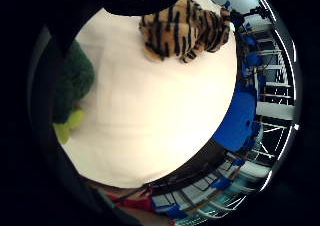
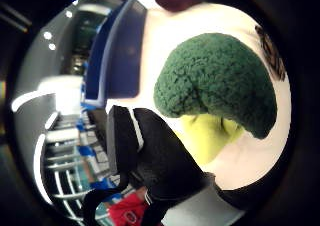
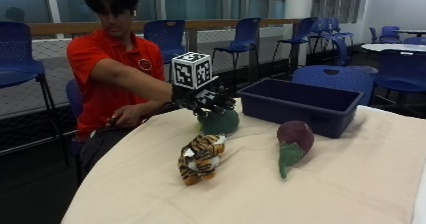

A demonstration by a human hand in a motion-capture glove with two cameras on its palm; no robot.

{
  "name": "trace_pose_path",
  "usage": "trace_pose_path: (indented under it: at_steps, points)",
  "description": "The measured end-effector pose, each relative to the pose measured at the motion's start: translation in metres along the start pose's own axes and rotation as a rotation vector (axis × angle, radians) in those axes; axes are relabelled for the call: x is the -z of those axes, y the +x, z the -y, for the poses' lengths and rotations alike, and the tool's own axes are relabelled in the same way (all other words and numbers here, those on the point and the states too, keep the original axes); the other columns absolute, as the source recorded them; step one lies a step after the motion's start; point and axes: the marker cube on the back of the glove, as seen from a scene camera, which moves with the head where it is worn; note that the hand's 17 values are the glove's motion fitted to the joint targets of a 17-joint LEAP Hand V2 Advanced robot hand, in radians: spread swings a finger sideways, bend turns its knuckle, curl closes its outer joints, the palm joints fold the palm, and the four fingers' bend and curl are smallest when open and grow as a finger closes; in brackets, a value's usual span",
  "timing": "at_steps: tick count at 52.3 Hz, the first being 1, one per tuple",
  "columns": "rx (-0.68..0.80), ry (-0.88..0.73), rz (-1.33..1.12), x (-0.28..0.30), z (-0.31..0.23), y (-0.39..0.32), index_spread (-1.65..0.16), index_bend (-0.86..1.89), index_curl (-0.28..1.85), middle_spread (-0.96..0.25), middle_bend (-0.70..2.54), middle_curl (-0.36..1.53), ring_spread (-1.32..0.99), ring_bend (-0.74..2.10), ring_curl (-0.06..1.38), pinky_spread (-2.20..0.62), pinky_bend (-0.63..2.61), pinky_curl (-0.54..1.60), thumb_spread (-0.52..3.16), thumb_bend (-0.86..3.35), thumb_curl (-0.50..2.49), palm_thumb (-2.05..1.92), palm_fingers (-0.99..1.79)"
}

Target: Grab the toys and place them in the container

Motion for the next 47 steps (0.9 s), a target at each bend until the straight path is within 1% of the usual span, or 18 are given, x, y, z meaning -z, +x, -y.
trace_pose_path:
  at_steps: [7,15,31,41,47]
  points:
    - [0.007,0.003,0.013,0.001,-0.001,0.001,-0.25,0.20,0.10,-0.10,0.15,0.06,-0.08,0.17,0.03,0.01,0.59,0.17,0.73,-0.10,0.01,-0.14,-0.03]
    - [0.020,0.020,0.023,0.004,-0.001,0.002,-0.31,0.20,0.16,-0.12,0.15,0.10,-0.10,0.18,0.06,0.01,0.64,0.22,0.92,-0.10,0.02,-0.15,-0.06]
    - [0.057,0.020,0.055,0.005,0.006,0.002,-0.35,0.18,0.24,-0.12,0.14,0.16,-0.11,0.17,0.11,0.04,0.74,0.28,1.01,-0.11,0.05,-0.16,-0.08]
    - [0.109,-0.036,0.055,-0.011,0.012,-0.013,-0.36,0.16,0.25,-0.11,0.11,0.16,-0.07,0.17,0.12,0.08,0.96,0.35,1.00,-0.09,0.08,-0.13,-0.11]
    - [0.146,-0.113,0.015,-0.025,0.012,-0.026,-0.36,0.13,0.25,-0.10,0.10,0.16,-0.04,0.17,0.13,0.09,1.13,0.39,0.99,-0.08,0.09,-0.11,-0.12]
